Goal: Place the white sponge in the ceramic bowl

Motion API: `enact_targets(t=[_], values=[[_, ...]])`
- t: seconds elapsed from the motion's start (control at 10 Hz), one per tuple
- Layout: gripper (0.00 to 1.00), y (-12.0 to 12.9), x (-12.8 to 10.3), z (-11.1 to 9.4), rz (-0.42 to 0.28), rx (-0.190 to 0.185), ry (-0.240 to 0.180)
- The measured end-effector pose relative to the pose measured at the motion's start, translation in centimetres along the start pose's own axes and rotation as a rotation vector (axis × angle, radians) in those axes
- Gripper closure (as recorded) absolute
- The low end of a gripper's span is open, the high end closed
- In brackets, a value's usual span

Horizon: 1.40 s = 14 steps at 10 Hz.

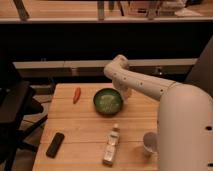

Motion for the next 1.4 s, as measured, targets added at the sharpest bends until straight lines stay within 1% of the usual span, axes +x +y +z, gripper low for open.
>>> enact_targets(t=[0.3,0.5,0.6,0.9,1.0,1.2,1.4], values=[[0.44,-0.14,0.01,0.03,-0.005,0.002,0.006],[0.49,-0.19,0.06,0.05,-0.006,0.004,0.009],[0.5,-0.24,0.08,0.07,-0.007,0.005,0.011],[0.5,-0.32,0.11,0.08,-0.008,0.007,0.015],[0.48,-0.34,0.12,0.1,-0.009,0.007,0.016],[0.38,-0.4,0.14,0.11,-0.011,0.008,0.018],[0.38,-0.42,0.17,0.14,-0.016,0.009,0.021]])
